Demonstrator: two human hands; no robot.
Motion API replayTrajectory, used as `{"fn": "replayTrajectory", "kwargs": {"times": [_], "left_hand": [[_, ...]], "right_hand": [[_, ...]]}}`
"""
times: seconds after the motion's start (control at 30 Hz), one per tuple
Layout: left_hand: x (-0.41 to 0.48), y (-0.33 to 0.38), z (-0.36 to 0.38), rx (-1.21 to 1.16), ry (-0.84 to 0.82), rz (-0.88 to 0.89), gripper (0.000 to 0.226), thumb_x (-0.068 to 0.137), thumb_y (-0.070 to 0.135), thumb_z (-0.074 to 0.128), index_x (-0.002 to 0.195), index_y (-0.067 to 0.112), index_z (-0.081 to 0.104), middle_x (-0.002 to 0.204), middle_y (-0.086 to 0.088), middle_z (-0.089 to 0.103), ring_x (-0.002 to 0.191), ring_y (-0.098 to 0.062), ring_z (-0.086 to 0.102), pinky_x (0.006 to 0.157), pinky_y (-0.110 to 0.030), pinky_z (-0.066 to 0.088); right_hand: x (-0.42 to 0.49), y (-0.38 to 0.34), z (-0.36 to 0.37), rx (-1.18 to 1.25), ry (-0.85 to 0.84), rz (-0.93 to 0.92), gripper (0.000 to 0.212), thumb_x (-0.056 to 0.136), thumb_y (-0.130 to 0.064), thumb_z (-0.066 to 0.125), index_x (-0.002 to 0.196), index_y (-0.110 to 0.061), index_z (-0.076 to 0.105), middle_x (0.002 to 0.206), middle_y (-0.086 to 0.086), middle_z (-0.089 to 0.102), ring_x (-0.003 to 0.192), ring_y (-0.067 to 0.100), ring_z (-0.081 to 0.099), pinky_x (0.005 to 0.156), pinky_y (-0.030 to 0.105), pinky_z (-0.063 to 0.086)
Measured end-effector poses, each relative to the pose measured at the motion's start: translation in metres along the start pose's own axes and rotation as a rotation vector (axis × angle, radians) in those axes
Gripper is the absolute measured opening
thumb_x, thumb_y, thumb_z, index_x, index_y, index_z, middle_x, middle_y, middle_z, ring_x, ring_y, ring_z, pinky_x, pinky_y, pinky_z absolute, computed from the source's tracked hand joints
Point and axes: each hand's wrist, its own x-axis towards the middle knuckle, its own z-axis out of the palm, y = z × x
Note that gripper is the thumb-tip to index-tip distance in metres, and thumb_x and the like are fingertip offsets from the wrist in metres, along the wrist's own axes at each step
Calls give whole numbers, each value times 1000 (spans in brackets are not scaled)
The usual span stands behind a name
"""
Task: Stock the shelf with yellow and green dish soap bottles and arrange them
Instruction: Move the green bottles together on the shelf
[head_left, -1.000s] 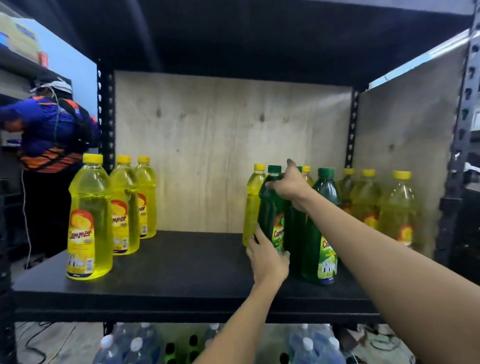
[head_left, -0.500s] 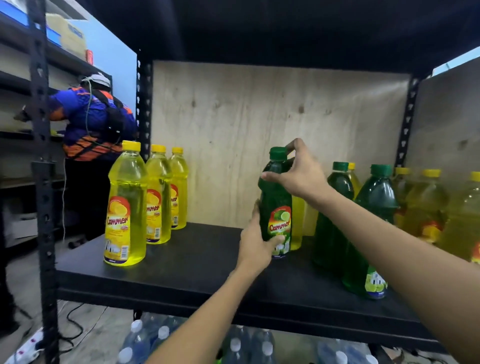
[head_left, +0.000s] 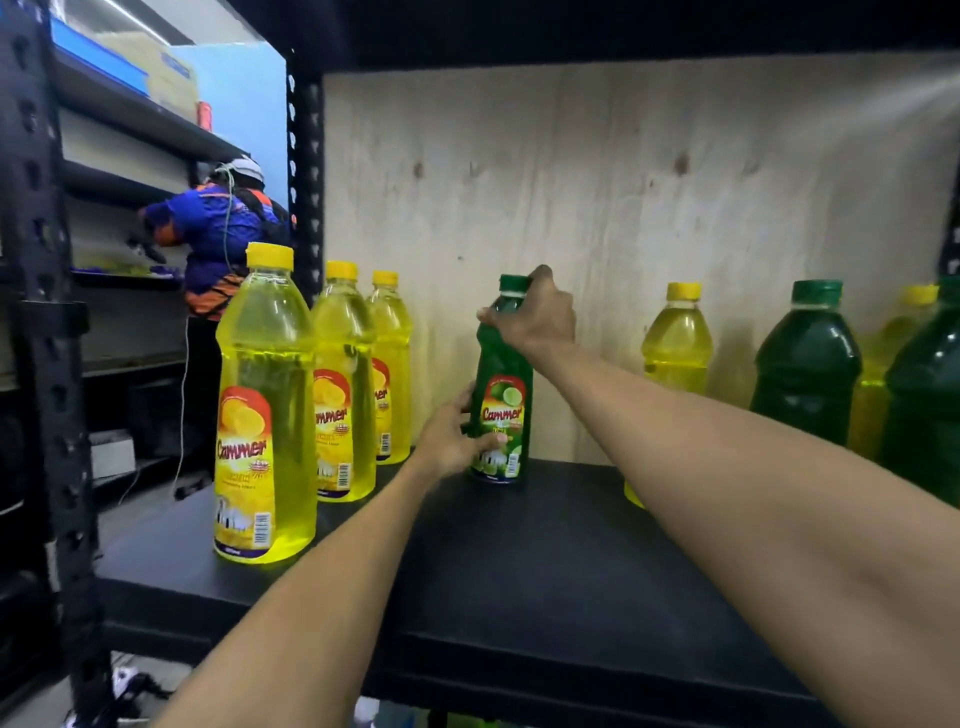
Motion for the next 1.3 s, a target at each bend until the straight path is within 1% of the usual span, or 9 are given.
{"fn": "replayTrajectory", "kwargs": {"times": [0.3,0.43,0.5,0.6,0.73,0.83,0.93,1.07,1.3], "left_hand": [[8,1,8,130,58,-30,88,81,12,78,153,17,28,138,-9,57,127,-28,55,105,-47,47],[-25,35,22,361,247,-33,94,81,7,76,155,17,19,140,-17,42,125,-36,52,106,-39,40],[-58,62,42,311,331,95,84,79,3,73,150,24,32,134,-11,44,117,-31,56,103,-40,44],[-117,104,84,-68,62,231,60,73,9,78,118,44,57,108,3,59,90,-12,62,84,-28,53],[-174,146,168,-155,-253,63,67,72,25,86,128,36,51,120,7,59,103,-10,62,85,-21,51],[-193,167,225,-117,-233,3,99,67,39,87,149,26,33,142,0,47,126,-18,51,104,-34,45],[-204,188,258,-17,-132,-42,112,67,38,87,155,19,19,149,-8,39,135,-24,43,109,-36,39],[-217,198,270,55,-20,-52,113,71,32,85,156,19,12,147,-6,40,136,-24,43,110,-39,39],[-225,195,247,-116,186,-51,96,76,20,81,150,20,21,143,0,40,133,-25,47,106,-42,43]], "right_hand": [[3,0,4,-51,-187,98,72,81,-30,80,136,-11,38,132,17,56,117,35,59,90,41,54],[-30,-8,-67,-18,-373,105,61,77,-27,84,131,-16,56,128,6,61,111,22,58,80,29,44],[-59,-9,-125,-105,-269,-22,43,76,-31,84,116,-24,70,116,1,68,102,15,60,80,23,44],[-102,-5,-215,-307,0,-169,28,76,-34,78,103,-30,74,110,-2,71,106,14,63,91,28,48],[-120,22,-309,-511,360,10,55,76,-42,76,127,-29,58,123,10,59,117,34,54,98,39,43],[-117,45,-341,-237,143,287,82,71,-39,86,141,-20,45,127,10,62,114,29,62,100,41,50],[-123,60,-346,37,-122,423,75,76,-15,85,142,-14,47,119,6,68,102,21,69,90,34,57],[-133,65,-337,-196,-18,285,92,66,-34,91,145,-19,47,137,3,61,121,23,61,102,41,51],[-182,22,-285,-383,88,-80,83,61,-51,88,134,-26,56,125,0,63,118,20,59,95,37,48]]}}
